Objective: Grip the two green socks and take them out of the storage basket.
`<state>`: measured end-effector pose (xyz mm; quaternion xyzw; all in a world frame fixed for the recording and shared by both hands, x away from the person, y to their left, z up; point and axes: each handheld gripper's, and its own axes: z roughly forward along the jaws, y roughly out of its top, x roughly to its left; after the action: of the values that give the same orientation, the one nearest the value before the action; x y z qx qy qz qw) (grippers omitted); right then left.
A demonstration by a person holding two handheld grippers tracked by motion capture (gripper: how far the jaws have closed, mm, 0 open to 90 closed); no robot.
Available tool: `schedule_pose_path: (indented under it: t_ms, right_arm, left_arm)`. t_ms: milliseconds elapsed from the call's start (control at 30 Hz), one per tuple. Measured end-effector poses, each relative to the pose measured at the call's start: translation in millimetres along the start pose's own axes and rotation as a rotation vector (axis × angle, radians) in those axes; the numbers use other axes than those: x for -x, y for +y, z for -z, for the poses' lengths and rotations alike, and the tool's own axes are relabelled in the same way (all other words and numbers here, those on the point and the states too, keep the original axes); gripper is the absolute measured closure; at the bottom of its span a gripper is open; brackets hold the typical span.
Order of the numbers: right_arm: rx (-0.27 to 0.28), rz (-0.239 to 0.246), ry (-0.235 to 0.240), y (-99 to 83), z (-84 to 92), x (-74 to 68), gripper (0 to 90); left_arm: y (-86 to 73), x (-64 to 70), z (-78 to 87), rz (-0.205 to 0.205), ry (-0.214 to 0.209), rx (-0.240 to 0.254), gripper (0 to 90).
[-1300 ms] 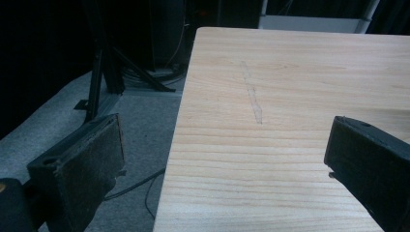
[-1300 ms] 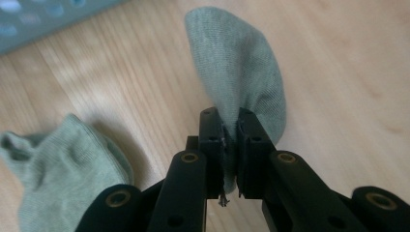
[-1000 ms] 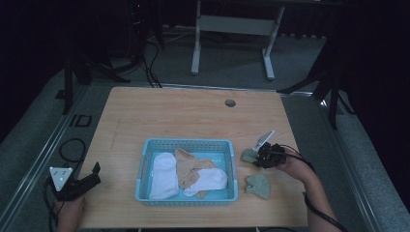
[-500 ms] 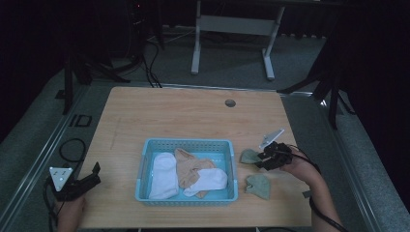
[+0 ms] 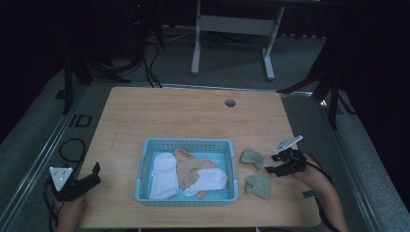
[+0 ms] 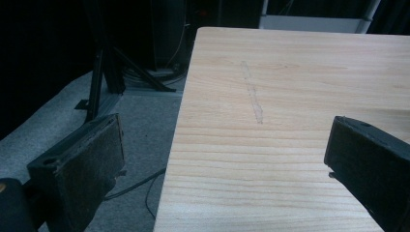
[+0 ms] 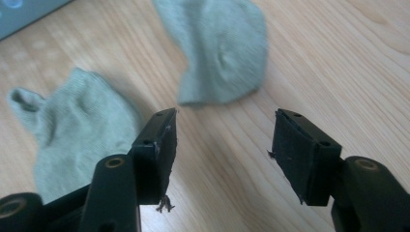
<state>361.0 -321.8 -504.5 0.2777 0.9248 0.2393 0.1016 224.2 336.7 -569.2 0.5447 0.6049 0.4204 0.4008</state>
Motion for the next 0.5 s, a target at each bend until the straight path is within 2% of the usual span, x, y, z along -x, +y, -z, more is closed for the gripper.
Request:
schedule_pose_path:
  t_ms: [133, 233, 500]
  right_arm:
    - [0.028, -0.029, -0.035, -11.2, 3.4, 3.8, 38.8]
    - [0.041, -0.07, -0.053, -18.6, 4.9, 5.4, 35.2]
    - [0.065, -0.14, -0.076, -38.7, 11.0, 11.4, 31.1]
  left_arm:
    - [0.1, -0.2, -0.1, 0.001, 0.0, -0.001, 0.4]
    - [-0.2, -0.1, -0.1, 0.001, 0.0, -0.004, 0.4]
    - [-0.2, -0.2, -0.1, 0.002, 0.001, -0.004, 0.4]
